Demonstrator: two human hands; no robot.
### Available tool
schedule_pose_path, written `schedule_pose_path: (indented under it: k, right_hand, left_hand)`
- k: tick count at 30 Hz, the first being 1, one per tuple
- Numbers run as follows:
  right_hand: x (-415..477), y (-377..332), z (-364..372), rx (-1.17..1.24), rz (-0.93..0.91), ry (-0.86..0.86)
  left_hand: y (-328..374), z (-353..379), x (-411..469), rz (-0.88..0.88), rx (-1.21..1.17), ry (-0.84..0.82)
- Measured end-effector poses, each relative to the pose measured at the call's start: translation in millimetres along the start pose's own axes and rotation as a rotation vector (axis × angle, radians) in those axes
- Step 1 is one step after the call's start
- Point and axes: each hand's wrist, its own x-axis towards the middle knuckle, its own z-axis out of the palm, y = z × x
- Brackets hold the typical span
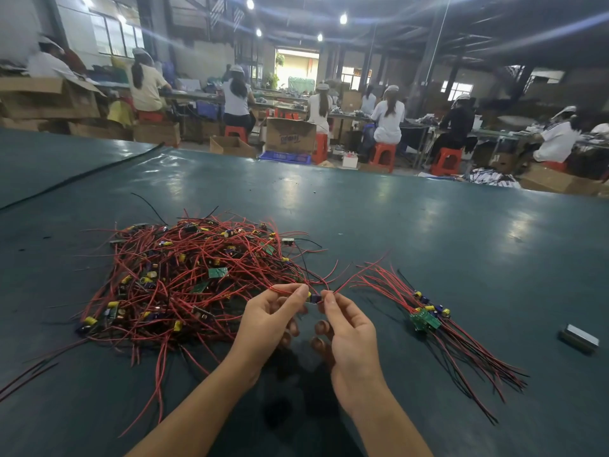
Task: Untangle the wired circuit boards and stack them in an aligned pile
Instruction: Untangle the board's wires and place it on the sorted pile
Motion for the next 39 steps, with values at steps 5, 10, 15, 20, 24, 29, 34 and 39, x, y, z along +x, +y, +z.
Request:
schedule_pose_path:
  k: [5,10,15,20,24,29,34,39]
  right_hand:
    - [-1.4,4.7,0.0,-0.115,-0.059,-0.026]
    - [-2.4,9.1,3.6,-0.150,-0.063,0.034]
    - [0.3,9.2,2.3,-0.077,0.016,0.090]
    - [2.6,9.7,3.7,0.021,0.079,0.163]
    - [3.5,3.5,2.2,0.049,0.061,0.208]
    - [8.0,-10.5,-8.5,0.141,0.061,0.265]
    - [12.5,-19.6,-17.3,0.206,0.085,0.304]
    - [17.2,-22.5,-25.7,0.264,0.081,0.349]
  left_hand:
    - [-0.8,-2.9,2.5,-0.062,-0.065,-0.065]
    - [-2.2,-3.2,3.2,-0.053,-0.065,-0.020]
    - [-8.0,-0.1,4.2,0.009,0.001,-0.028]
    - [-8.5,-0.5,5.3,0.030,-0.062,-0.019]
    - [-4.8,-0.5,2.9,0.050,-0.064,-0.052]
    - [0.1,-6.8,7.5,0.060,-0.084,-0.027]
    - [1.3,-9.4,9.2,0.056,-0.084,-0.025]
    - [2.8,-12.4,10.6,0.056,-0.080,-0.026]
